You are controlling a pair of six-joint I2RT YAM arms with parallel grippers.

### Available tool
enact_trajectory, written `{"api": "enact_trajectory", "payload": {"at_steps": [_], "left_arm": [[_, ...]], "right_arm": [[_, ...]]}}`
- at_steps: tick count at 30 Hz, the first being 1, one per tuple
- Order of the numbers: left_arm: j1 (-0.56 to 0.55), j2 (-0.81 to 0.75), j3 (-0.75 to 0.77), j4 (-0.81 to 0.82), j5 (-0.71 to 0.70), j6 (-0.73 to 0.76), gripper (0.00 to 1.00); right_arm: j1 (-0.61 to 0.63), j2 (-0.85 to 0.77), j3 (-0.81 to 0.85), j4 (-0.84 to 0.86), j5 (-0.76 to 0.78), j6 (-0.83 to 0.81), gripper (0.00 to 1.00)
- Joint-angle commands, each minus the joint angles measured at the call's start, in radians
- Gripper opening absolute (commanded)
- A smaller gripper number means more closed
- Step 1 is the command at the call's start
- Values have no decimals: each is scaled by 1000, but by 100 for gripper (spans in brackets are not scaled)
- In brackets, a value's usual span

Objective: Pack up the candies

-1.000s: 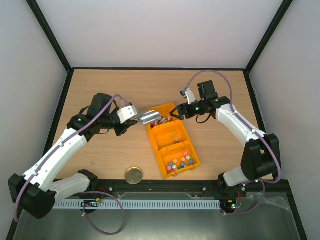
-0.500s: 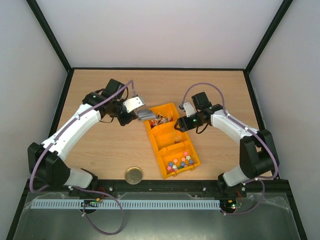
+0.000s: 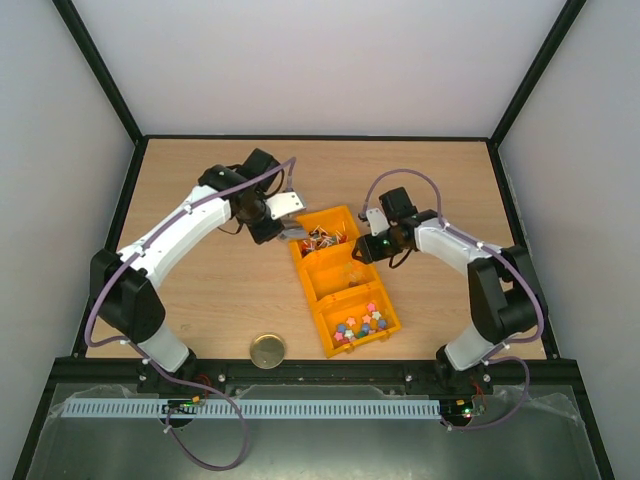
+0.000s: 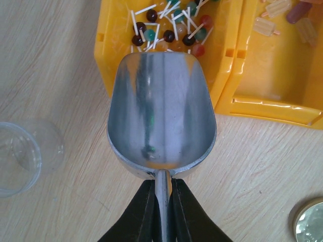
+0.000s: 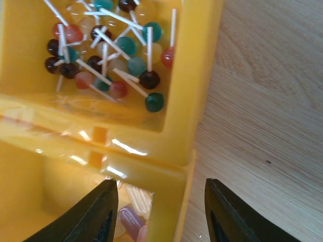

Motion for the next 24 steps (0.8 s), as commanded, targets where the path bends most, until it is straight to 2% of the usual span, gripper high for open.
{"api": "enact_trajectory", "payload": {"at_steps": [1,8,12,16,21,24], "left_arm": [[0,-4,48,-28,-43,-30,2],[0,-12,45,3,-52,-64,2],[2,-20,38,11,-66,-74,2],[4,-33,25,11,-72,-76,2],[27,-42,30,6,-59,-76,2],[44,-55,39,4,-41,-80,2]], "right_arm": [[6,46,-9,0,52,34,48],[71,45,-6,12,212,32,48],[95,62,-8,19,276,49,44],[95,86,5,10,275,69,31],[88,78,-8,34,185,60,12],[69,79,-32,66,106,50,4]]}}
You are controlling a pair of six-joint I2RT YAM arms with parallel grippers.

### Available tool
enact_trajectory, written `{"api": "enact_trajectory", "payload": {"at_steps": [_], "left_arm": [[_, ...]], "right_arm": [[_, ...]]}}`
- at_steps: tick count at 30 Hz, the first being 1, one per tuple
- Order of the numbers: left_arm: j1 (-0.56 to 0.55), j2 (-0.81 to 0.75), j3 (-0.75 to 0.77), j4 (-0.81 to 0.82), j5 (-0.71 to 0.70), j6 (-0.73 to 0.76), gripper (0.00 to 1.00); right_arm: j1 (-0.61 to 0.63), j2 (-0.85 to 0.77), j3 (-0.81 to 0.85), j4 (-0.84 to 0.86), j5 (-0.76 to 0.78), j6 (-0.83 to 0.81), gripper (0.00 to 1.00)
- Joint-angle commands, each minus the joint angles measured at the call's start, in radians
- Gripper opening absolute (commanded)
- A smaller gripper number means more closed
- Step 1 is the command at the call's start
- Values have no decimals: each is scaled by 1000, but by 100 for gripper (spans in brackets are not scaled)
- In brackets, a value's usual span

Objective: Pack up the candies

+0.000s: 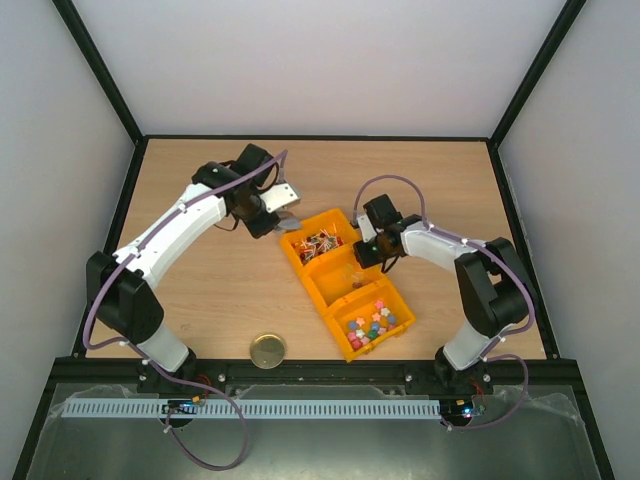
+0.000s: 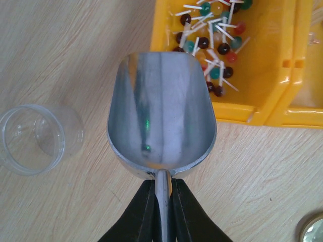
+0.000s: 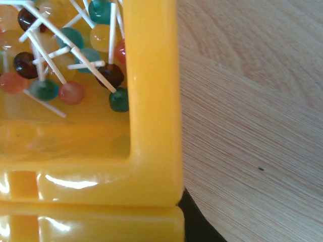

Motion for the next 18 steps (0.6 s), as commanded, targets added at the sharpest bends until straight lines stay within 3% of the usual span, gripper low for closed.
{"api": "enact_trajectory", "payload": {"at_steps": [1,11,18], "left_arm": [[31,-56,17,-2,25,-17,2],[107,-151,17,31,212,-19,2],[114,-170,8,22,243,-8,2]], "right_arm": [[-31,7,-33,27,-142,-12,2],[-195,65,-125,147,-573,30,1],[-216,70,-150,202,-596,50,1]]}}
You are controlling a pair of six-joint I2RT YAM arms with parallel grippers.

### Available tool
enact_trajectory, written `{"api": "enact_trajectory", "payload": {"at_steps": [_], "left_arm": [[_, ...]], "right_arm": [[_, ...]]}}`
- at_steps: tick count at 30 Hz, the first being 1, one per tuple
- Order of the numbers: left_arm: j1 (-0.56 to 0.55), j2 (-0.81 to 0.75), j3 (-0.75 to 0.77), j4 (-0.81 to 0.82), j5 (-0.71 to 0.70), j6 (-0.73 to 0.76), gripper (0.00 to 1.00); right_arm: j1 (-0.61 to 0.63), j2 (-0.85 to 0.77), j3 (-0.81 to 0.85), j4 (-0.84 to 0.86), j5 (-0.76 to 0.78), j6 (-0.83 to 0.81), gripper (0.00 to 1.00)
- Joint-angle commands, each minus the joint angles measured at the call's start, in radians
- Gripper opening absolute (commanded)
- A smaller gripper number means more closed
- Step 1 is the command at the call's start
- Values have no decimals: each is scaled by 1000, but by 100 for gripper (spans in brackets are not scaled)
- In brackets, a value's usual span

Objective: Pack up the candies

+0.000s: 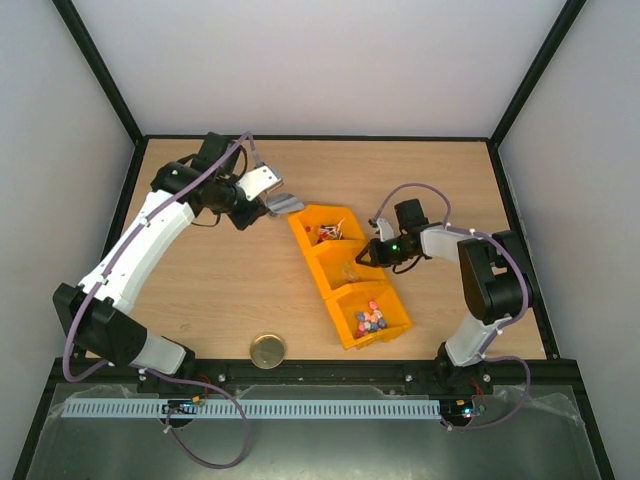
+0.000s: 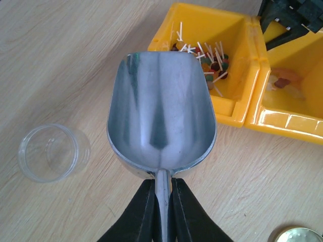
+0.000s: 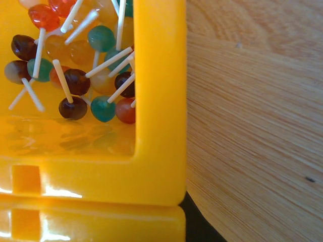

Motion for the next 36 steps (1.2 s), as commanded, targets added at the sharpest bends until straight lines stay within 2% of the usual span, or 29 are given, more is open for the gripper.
{"api": "enact_trajectory", "payload": {"at_steps": [1,8,19,25,36], "left_arm": [[4,-13,10,-15,48,10,2],[-15,23,67,-121,-38,92,2],[-115,62,101,-244,-175,183,2],[-166,121,105,-258,-250,186,2],[-207,301,195,-263,-258,147,2]], "right_arm": [[1,9,-28,10,-65,21,1],[15,-73,-34,10,169,43,1],[152,-194,-71,13,405,55,1],[177,-187,-58,15,451,59,1],[224,-192,-56,23,512,55,1]]}}
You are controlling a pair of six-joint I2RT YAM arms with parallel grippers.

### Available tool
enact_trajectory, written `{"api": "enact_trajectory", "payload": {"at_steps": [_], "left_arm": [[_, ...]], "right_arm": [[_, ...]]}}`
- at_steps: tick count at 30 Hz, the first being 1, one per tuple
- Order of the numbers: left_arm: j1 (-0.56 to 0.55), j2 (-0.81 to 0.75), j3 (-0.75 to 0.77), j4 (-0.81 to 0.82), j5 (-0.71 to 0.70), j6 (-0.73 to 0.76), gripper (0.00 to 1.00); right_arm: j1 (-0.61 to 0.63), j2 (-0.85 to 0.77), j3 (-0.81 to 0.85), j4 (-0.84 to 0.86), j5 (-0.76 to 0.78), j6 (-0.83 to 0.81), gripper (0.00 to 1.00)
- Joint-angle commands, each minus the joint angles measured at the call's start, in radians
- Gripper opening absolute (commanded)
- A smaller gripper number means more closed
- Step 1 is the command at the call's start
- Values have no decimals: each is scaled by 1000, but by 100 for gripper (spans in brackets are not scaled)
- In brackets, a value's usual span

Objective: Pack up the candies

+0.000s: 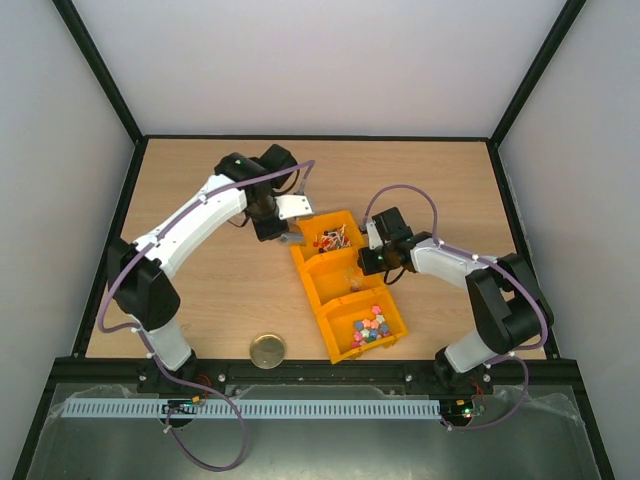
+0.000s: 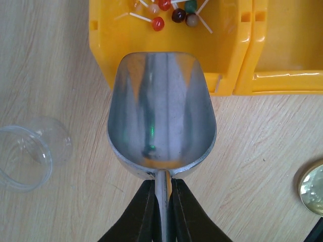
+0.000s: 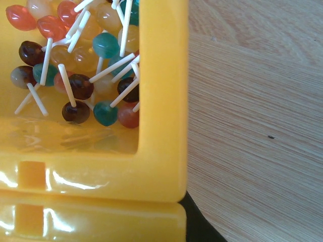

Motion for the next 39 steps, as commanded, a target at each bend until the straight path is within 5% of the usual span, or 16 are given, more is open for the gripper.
{"api": "enact_trajectory", "payload": {"at_steps": [1,21,39], "left_arm": [[-14,61,28,-24,-26,-10,2],[-42,256,61,5,-123,-56,2],[-23,169,-306,413,16,-119,2]], "right_arm": [[11,-16,5,38,51,-32,1],[49,-7,36,27,91,-72,1],[51,-9,26,61,16,-120,1]]}}
